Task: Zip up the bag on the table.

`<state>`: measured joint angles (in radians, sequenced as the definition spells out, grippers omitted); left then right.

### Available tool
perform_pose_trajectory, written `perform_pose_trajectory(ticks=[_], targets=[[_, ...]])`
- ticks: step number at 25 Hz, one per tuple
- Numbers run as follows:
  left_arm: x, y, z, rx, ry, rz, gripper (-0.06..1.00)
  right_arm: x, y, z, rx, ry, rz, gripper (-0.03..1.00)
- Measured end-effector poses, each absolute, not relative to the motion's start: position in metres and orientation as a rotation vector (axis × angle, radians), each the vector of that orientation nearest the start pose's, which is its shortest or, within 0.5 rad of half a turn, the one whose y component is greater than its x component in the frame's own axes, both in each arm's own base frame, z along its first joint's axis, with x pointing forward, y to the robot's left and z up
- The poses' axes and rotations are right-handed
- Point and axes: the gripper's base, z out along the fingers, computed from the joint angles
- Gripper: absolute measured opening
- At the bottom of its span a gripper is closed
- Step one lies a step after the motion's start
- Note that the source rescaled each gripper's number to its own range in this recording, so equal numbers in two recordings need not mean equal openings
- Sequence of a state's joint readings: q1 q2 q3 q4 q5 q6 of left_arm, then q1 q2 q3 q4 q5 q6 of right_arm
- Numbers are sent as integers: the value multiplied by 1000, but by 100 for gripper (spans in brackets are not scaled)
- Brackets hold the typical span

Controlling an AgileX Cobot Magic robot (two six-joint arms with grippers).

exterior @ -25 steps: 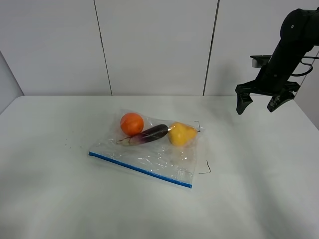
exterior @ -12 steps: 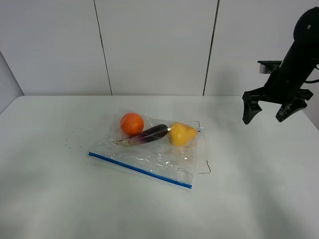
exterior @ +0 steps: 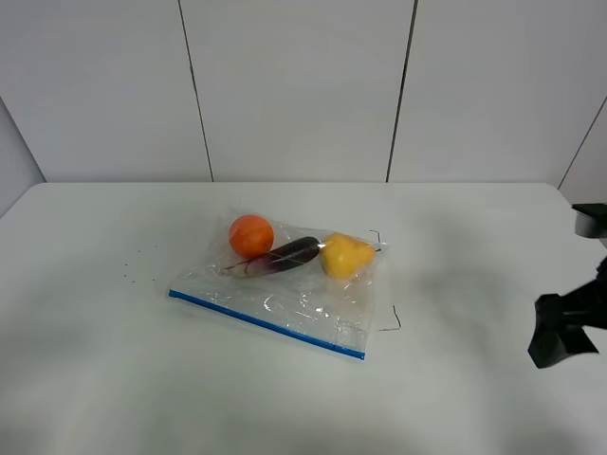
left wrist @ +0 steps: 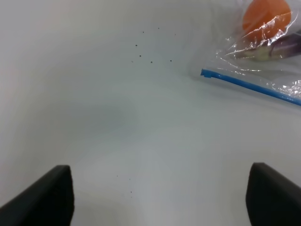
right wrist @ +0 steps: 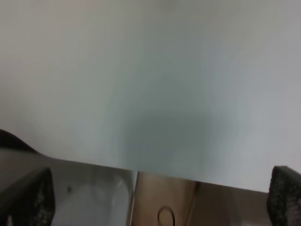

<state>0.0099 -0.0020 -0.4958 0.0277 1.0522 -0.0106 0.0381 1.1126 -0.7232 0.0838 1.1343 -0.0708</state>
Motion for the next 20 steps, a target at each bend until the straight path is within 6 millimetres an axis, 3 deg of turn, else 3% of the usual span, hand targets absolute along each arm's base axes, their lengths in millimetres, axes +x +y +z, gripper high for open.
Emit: perform_pose_trajectory(ticks=[7,11,16,20], targets=[[-4,2,277,-21,2038,33,100,93,10,262,-105,2605,96,100],[-4,2,277,-21,2038,33,100,60,8,268,-93,2423,87,100],[-4,2,277,-21,2038,33,100,36,7,274,-86,2269,79,100],[-4,2,277,-21,2038,33,100,31,6,275,-82,2231,80,100]])
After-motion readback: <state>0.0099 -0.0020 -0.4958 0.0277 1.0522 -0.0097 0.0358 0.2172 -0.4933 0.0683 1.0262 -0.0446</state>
